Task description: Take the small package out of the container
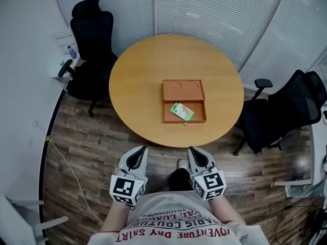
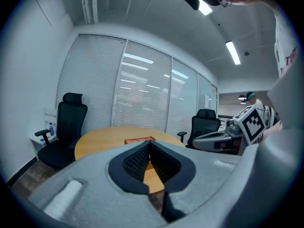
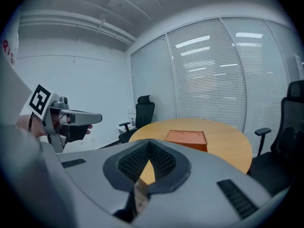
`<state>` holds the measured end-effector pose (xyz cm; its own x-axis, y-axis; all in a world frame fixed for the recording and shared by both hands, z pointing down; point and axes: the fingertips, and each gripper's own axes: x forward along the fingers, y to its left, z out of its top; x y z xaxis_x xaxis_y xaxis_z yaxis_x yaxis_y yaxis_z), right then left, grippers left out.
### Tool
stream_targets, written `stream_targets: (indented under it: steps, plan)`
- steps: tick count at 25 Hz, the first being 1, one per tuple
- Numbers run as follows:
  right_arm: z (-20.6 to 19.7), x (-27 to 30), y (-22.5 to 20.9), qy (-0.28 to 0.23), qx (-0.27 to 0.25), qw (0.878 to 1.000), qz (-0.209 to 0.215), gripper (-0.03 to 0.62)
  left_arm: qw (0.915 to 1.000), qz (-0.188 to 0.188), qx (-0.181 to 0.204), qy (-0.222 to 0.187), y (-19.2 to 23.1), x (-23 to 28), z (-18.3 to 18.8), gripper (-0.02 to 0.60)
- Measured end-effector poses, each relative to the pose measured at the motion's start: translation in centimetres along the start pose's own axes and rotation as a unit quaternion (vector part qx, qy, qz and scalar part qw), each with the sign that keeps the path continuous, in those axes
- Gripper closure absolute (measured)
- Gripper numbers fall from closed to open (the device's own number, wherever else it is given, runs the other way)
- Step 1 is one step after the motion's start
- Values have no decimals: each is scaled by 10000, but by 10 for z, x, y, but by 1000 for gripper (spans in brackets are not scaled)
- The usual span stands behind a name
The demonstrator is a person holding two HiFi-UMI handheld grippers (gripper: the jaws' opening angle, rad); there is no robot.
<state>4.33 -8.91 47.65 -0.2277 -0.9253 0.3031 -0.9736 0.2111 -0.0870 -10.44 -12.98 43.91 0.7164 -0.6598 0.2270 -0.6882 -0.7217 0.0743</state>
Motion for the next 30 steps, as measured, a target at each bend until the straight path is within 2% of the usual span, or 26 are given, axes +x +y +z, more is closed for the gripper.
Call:
stream_targets:
  steps: [7,14,21,28,30]
  plan:
    - [33,61,-85,119,-92,9988,476,586,9984,536,-191,12,10,90,30,569]
    - [32,112,-141,456,-170,9943,948,586,9961,807,-348,115,8,161,34,569]
    - [9,155,-154,1103,-335,9860,1202,586,9952,819,-500,186,26,198,34,569]
    - [-33,194,-144,1998,-696,9676,1375,585,9955,573,-662,358,59,219,15,569]
    - [-44,206,-142,2201,-751,9625,1398,554,9953,493,-704,449,66,222,9,569]
